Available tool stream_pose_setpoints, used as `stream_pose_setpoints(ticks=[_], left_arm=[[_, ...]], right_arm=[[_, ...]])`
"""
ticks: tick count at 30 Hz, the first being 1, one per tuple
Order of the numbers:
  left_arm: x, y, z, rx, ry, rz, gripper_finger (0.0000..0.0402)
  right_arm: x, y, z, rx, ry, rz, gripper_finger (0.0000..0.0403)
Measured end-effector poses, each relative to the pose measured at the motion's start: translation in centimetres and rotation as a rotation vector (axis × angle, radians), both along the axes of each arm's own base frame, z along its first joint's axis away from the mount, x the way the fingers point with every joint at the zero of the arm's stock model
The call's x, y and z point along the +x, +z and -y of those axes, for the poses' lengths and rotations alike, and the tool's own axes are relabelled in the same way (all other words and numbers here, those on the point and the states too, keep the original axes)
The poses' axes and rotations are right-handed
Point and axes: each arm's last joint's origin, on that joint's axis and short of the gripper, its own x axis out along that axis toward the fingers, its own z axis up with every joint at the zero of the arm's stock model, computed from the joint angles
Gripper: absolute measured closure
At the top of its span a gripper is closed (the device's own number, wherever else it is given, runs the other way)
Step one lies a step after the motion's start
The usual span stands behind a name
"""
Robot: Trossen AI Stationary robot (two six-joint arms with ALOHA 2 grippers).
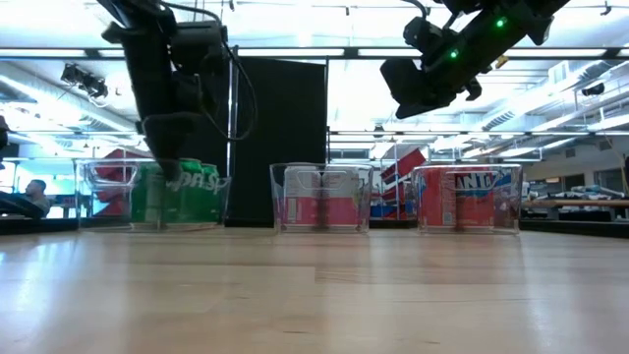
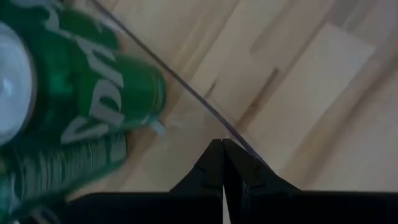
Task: Sort soda cans
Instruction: Adjust the transparent bins
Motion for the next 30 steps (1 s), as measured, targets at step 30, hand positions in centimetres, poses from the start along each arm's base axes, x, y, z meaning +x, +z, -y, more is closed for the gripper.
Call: stream_pose_setpoints(ticks=[30], left_arm=[[6.5, -0.1, -0.5, 0.069, -0.301, 0.238, 0.0401]], right_arm=[[0.0, 0.0, -0.1, 0.009, 0.014, 0.0, 0.0402]])
